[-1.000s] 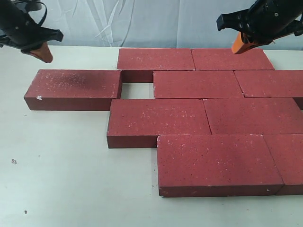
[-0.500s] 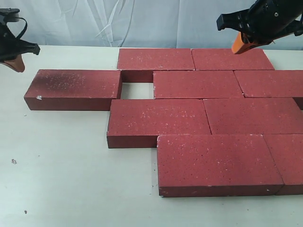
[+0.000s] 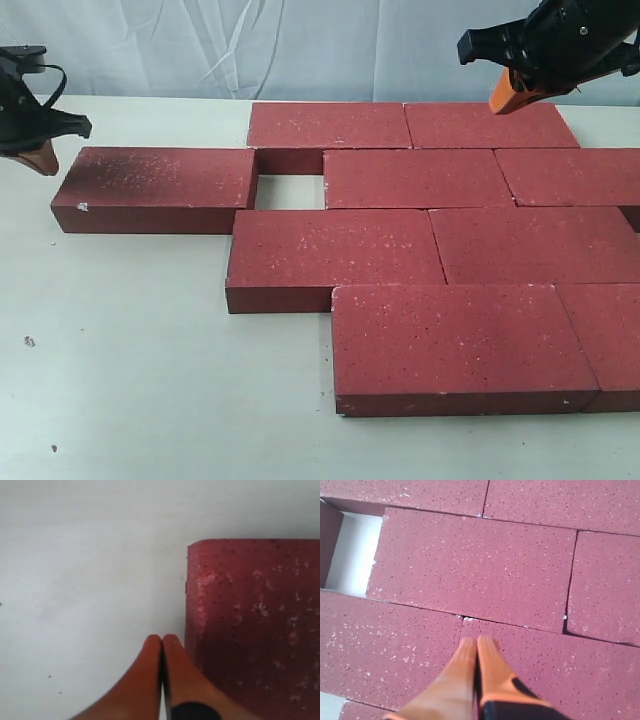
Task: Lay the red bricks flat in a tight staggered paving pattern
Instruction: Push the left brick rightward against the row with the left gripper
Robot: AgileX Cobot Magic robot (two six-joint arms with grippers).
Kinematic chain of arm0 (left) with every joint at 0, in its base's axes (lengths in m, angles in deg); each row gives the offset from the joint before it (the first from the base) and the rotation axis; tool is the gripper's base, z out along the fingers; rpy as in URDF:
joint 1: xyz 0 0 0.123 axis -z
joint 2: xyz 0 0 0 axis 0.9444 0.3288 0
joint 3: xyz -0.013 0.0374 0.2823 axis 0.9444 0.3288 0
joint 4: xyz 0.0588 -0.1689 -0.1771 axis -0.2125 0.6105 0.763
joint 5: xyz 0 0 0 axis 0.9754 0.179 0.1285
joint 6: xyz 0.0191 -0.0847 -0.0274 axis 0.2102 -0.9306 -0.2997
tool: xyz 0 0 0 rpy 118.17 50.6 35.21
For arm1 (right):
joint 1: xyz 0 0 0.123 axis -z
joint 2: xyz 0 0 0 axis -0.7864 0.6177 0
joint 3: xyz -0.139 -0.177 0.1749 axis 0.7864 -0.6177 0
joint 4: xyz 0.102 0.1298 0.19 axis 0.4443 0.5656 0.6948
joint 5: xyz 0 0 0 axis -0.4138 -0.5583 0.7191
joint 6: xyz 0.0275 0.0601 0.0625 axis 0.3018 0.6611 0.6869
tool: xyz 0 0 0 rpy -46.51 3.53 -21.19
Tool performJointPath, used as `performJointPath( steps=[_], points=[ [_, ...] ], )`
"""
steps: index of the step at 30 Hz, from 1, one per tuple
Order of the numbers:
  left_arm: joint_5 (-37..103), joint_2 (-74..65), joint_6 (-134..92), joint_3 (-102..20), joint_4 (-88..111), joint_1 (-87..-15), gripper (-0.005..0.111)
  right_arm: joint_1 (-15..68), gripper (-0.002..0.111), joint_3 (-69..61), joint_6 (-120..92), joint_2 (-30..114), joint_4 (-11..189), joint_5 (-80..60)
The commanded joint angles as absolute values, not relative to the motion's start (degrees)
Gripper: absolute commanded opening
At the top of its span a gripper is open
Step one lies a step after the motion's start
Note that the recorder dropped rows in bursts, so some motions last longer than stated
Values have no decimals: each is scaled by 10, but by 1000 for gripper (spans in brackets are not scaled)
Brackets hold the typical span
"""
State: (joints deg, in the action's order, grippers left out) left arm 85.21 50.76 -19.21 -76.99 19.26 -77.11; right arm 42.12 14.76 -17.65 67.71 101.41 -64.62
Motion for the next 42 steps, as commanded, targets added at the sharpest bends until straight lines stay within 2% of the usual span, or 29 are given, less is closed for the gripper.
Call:
performJointPath(
  steps=[1, 42],
  points=[
    [858, 521, -188, -767, 242, -770, 0, 425, -1, 146, -179, 675, 1009, -643],
    [852, 545, -186, -767, 319, -677, 0, 425, -1, 146, -179, 675, 1008, -632]
  ],
)
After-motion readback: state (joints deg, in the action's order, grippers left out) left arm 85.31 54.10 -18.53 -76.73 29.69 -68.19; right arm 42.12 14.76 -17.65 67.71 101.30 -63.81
